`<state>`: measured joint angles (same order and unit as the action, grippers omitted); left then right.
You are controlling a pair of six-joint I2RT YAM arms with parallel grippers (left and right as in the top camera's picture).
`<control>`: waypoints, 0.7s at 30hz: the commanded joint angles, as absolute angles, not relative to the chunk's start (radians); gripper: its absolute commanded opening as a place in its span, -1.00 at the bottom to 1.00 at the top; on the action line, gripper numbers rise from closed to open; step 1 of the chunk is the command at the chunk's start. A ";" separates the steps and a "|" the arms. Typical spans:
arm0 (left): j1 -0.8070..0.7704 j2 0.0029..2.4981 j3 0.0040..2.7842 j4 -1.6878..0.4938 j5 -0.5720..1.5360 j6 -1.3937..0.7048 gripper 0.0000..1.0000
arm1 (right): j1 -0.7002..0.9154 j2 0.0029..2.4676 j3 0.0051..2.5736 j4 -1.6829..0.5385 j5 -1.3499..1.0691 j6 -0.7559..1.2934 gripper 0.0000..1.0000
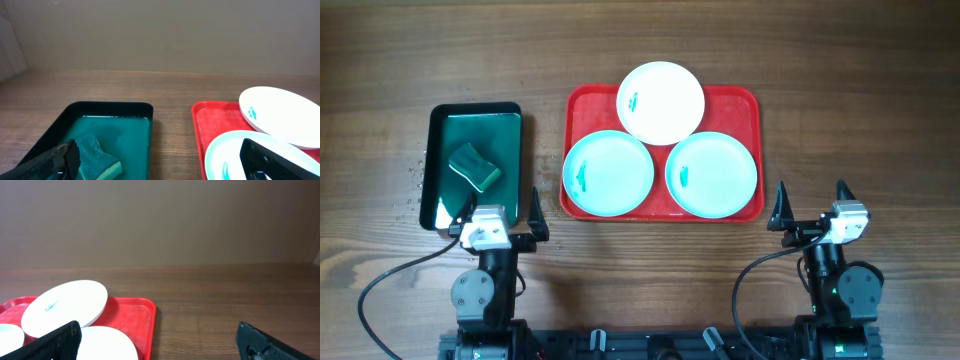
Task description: Clean dirty plates on tray and stack at the side
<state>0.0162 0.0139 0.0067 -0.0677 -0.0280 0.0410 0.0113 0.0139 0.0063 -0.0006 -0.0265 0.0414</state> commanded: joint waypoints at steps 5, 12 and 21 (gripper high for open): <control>0.024 0.007 0.006 -0.030 0.389 0.041 1.00 | 0.007 0.018 0.005 0.001 -0.047 0.055 0.99; 0.025 0.007 0.006 0.281 0.863 0.047 1.00 | 0.007 0.018 0.005 0.001 -0.047 0.055 0.99; 0.025 0.065 0.136 0.443 0.492 0.153 1.00 | 0.007 0.018 0.005 0.001 -0.047 0.055 0.99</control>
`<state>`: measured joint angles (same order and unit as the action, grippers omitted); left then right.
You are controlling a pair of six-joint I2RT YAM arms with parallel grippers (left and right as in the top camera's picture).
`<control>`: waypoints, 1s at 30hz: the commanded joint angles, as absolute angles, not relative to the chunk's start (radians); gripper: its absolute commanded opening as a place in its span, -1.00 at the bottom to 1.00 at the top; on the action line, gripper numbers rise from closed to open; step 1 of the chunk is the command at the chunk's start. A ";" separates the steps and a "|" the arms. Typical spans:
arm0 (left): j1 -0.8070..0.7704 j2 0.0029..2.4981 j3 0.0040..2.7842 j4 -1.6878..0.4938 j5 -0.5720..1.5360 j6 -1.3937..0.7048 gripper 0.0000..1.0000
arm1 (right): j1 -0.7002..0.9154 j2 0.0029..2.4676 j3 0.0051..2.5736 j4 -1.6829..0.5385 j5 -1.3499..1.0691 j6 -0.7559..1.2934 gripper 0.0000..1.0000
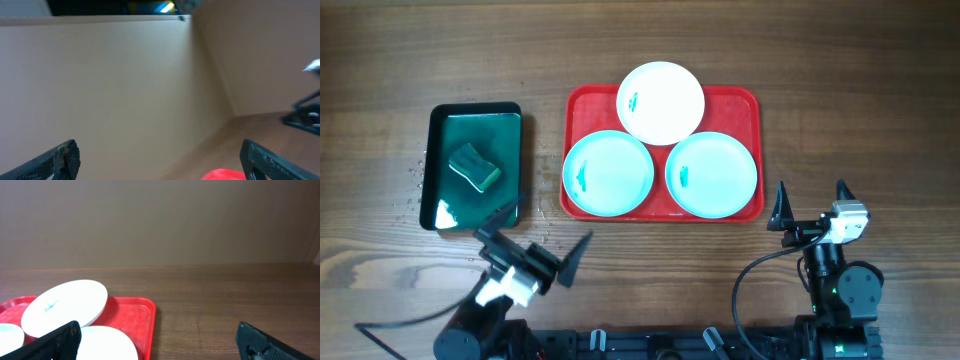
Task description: Clean dirty plates on tray and stack at the side
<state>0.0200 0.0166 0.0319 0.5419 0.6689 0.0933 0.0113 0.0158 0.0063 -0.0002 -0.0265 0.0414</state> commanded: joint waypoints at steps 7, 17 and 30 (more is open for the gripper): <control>0.025 0.593 0.757 -0.340 0.386 0.176 1.00 | 0.007 0.018 0.005 0.001 -0.047 0.055 1.00; 0.056 1.002 0.982 -0.601 0.067 -0.205 1.00 | 0.007 0.018 0.005 0.001 -0.047 0.055 1.00; 0.224 1.386 1.124 -0.767 -0.072 -0.602 1.00 | 0.007 0.018 0.005 0.001 -0.047 0.055 1.00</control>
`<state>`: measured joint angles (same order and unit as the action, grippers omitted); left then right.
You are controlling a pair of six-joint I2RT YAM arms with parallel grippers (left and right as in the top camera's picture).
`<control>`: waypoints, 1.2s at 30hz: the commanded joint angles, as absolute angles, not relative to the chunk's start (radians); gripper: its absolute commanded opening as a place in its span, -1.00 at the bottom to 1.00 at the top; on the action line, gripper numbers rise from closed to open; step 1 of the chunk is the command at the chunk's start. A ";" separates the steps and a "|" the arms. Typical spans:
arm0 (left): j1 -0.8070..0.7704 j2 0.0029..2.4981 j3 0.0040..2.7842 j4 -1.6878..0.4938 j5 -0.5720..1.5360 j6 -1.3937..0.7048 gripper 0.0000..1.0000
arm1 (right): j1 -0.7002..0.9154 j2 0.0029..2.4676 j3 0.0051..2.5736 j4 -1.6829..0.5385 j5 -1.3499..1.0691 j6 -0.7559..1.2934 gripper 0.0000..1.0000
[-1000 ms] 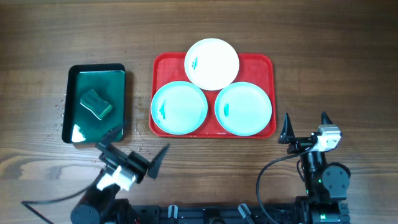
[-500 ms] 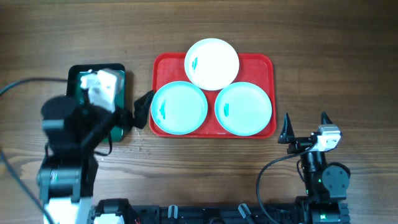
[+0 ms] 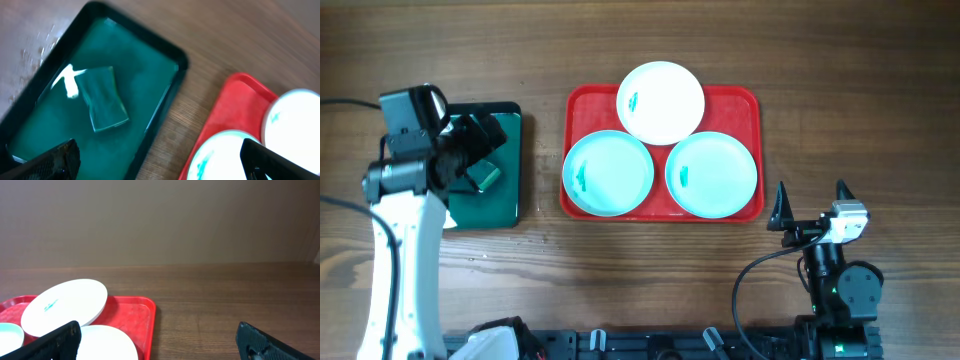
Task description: Clean dirty plates on tray and stack at the side
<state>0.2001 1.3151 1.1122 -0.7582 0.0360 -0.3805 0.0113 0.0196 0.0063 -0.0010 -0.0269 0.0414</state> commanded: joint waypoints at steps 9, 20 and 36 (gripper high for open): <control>0.289 1.659 1.126 -0.753 -0.121 -0.663 1.00 | 0.007 0.018 0.005 0.001 -0.047 0.055 1.00; 0.290 1.810 1.126 -0.662 -0.050 -0.670 0.58 | 0.007 0.018 0.005 0.001 -0.047 0.055 0.99; 0.290 1.850 1.126 -0.675 0.022 -0.662 -0.56 | 0.007 0.018 0.005 0.001 -0.047 0.055 0.99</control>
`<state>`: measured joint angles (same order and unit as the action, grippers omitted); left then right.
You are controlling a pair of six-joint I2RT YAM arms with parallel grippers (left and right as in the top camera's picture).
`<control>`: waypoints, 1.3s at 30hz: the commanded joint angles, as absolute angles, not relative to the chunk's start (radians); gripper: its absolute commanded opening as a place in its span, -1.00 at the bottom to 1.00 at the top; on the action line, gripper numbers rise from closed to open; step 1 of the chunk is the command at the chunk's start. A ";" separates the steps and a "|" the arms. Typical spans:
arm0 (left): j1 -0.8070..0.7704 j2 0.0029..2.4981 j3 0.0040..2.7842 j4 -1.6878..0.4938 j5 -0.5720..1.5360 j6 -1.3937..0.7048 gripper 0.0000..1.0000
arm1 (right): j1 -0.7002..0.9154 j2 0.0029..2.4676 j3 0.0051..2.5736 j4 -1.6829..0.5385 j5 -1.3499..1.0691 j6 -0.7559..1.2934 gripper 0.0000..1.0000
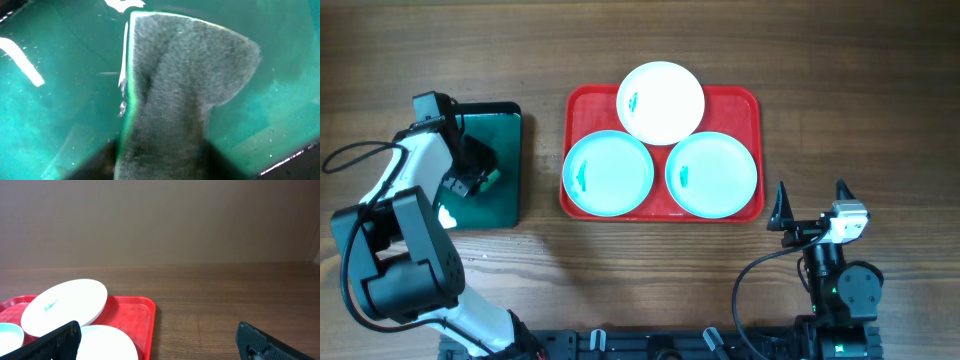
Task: Clean dirty plates on tray and stack at the side
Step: 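Reach the left gripper into the green basin and grasp the sponge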
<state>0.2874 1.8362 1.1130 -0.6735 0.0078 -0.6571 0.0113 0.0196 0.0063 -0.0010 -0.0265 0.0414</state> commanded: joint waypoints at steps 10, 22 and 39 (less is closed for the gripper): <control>0.290 1.850 1.126 -0.616 -0.098 -0.662 1.00 | 0.007 0.018 0.005 0.001 -0.047 0.055 0.99; 0.290 1.853 1.126 -0.432 -0.133 -0.659 0.31 | 0.007 0.018 0.005 0.001 -0.047 0.055 1.00; 0.290 1.919 1.126 -0.440 -0.133 -0.607 -0.92 | 0.007 0.018 0.005 0.001 -0.047 0.055 0.99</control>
